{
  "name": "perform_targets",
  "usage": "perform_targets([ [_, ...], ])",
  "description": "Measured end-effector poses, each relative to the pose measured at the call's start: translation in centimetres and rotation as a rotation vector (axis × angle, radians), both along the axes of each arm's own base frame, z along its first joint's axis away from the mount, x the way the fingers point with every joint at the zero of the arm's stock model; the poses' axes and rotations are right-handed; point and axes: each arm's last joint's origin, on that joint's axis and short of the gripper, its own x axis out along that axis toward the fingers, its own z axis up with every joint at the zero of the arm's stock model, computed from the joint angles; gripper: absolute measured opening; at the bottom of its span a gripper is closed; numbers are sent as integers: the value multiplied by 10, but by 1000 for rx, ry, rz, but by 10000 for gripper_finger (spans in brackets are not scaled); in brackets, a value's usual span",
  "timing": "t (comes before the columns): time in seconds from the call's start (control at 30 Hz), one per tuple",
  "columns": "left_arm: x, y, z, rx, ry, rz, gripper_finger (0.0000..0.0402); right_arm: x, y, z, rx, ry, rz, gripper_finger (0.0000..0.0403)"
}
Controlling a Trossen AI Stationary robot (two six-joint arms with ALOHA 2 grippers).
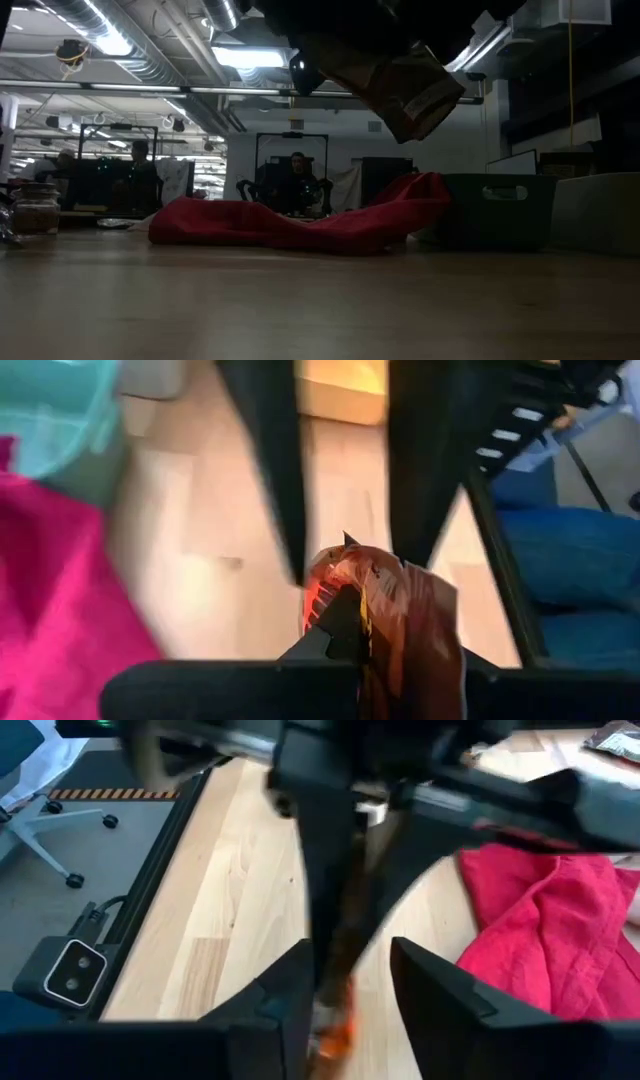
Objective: Sort spices by type
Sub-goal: Put the bottom orange pouch seasoning into the light blue bin
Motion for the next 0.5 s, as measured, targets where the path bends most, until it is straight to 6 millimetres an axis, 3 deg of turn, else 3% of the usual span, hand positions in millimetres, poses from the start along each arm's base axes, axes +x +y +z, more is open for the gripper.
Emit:
perform_targets([
  [0.5,0,0,1,-5,-9,9,0,0,0,0,2,2,0,148],
])
